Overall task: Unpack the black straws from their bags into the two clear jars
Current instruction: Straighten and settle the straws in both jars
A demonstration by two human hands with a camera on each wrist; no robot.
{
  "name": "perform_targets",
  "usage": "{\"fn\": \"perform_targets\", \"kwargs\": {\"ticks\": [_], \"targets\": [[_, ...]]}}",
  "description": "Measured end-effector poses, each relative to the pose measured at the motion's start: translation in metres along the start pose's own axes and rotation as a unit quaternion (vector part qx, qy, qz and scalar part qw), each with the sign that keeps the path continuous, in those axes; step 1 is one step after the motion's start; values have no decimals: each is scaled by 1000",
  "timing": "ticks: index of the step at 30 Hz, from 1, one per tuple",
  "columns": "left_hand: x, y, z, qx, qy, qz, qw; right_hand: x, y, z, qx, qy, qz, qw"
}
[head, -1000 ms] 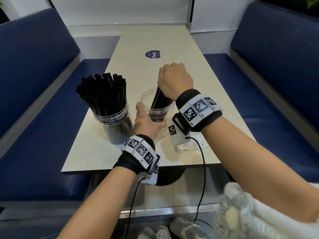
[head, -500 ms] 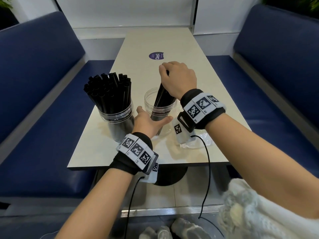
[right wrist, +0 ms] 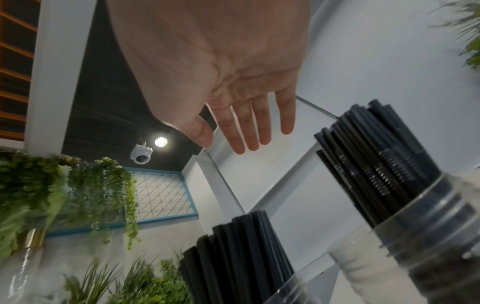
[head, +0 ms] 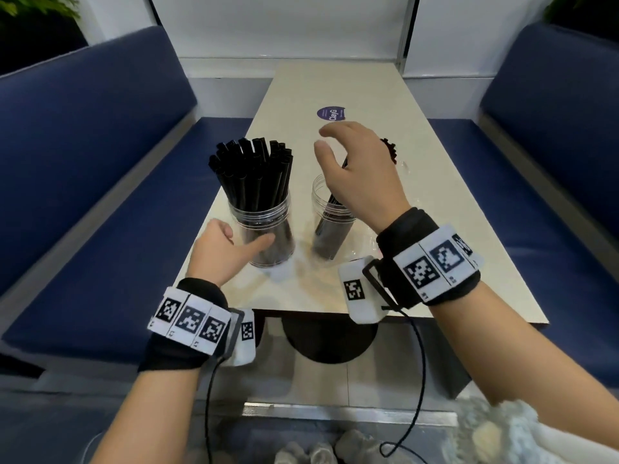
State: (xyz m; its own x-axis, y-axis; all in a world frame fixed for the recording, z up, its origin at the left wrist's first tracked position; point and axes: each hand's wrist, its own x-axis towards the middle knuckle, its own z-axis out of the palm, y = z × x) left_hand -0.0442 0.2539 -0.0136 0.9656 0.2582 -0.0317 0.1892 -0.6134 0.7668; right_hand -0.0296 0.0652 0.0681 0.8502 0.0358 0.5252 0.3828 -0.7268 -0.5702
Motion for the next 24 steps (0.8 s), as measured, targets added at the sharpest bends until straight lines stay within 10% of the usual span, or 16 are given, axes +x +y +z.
{"fn": "perform_targets", "kwargs": {"ticks": [12,24], "targets": [[37,-10,34,-172,-1,57,983,20,-38,63,-62,-175,31,982],[34,-15,35,-144,52,105,983,35,-33,95,66,-77,109,989]]}}
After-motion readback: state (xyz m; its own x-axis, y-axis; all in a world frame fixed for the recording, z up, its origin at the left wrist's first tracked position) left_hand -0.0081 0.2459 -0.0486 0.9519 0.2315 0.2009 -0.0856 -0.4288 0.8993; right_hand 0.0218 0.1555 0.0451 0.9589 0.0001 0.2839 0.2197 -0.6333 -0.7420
